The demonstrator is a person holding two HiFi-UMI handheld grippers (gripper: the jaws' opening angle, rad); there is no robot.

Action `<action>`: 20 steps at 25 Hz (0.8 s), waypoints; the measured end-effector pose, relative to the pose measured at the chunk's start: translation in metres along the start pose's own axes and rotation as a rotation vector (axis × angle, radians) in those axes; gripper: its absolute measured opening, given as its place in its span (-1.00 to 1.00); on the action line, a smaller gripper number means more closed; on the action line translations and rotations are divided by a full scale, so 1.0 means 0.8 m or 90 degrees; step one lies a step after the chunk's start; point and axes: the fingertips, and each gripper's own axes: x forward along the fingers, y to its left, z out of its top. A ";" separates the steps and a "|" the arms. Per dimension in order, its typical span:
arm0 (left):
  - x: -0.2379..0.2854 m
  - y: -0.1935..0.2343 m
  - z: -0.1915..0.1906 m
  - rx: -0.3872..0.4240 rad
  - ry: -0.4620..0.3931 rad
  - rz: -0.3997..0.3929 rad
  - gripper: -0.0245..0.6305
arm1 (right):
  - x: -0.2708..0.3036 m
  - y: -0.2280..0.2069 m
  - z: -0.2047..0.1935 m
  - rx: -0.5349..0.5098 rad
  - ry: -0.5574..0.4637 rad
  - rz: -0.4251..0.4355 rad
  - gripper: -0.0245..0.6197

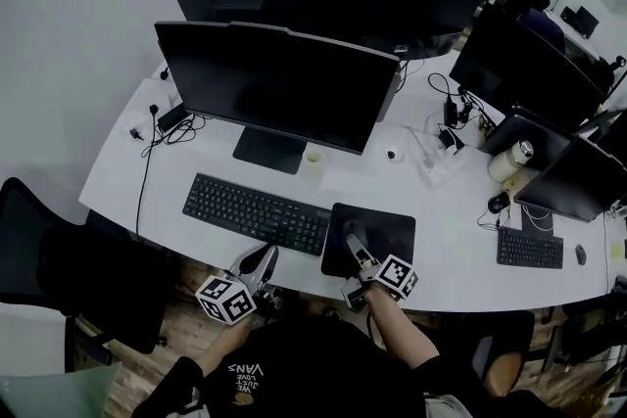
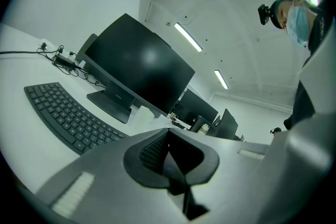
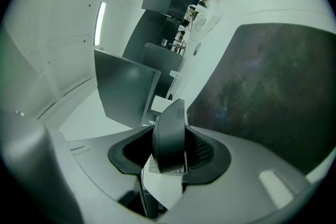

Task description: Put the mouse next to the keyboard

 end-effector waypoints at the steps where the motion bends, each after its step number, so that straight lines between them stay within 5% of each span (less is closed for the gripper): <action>1: 0.001 0.005 0.003 0.000 0.001 -0.001 -0.92 | 0.007 -0.003 0.001 0.000 -0.001 -0.009 -0.37; 13: 0.001 0.055 0.019 -0.014 0.022 -0.013 -0.92 | 0.059 -0.034 0.003 0.029 -0.039 -0.091 -0.37; 20: 0.018 0.056 0.022 -0.012 0.047 -0.050 -0.92 | 0.062 -0.038 -0.001 -0.020 -0.028 -0.136 -0.36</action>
